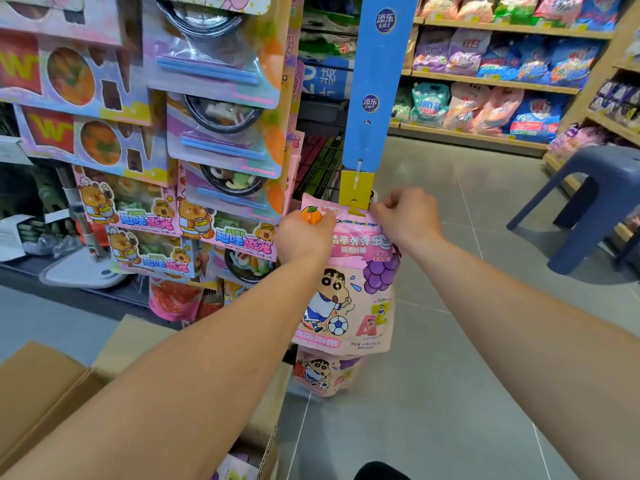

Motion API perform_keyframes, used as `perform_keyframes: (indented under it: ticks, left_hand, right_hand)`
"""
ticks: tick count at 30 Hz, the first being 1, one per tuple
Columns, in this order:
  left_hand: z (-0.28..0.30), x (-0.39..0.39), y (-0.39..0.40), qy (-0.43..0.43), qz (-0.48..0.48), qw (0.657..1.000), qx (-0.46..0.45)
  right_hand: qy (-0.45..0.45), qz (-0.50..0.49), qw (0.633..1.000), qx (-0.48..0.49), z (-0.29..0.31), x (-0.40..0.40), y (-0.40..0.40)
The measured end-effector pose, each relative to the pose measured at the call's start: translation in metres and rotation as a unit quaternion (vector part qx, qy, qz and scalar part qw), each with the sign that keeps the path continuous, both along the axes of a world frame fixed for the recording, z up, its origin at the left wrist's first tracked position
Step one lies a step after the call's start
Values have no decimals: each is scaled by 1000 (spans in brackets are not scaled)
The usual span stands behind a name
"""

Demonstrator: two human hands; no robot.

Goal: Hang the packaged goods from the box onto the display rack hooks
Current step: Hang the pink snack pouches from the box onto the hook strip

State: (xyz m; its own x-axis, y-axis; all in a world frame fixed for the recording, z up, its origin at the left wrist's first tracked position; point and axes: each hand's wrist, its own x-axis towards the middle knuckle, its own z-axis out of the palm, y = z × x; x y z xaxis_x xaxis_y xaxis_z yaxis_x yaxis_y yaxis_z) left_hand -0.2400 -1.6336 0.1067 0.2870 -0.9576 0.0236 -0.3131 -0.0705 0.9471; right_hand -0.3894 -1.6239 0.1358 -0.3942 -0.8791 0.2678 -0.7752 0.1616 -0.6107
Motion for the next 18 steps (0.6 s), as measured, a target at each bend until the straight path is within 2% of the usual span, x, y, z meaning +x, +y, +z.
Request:
perform_keyframes:
  ticks: [18]
  left_hand:
    - [-3,11,14,-5,-57,997,45]
  right_hand:
    - [27,7,1000,3,-14,5,17]
